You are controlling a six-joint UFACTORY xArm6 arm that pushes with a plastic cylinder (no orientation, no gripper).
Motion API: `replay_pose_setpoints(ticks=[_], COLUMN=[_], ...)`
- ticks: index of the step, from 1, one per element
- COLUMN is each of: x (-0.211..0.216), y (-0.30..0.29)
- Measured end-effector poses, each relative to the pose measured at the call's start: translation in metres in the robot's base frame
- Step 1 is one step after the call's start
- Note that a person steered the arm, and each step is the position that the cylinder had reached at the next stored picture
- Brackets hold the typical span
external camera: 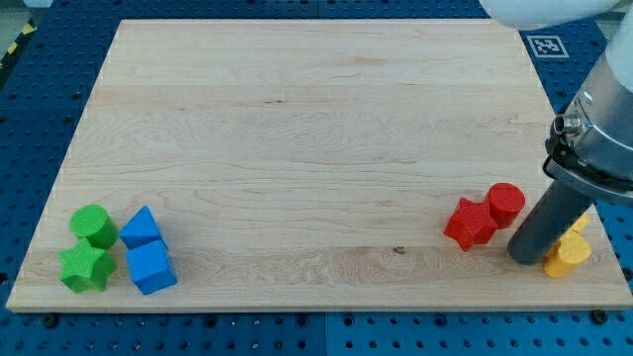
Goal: Separate the red circle from red star
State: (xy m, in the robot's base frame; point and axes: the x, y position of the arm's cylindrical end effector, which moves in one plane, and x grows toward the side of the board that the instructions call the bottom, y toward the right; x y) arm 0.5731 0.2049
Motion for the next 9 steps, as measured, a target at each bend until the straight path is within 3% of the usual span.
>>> replay_pose_setpoints(ticks=[3,7,9], x=[-0.061,-0.067,-0.042], y=[-0.005,-0.023,-0.001])
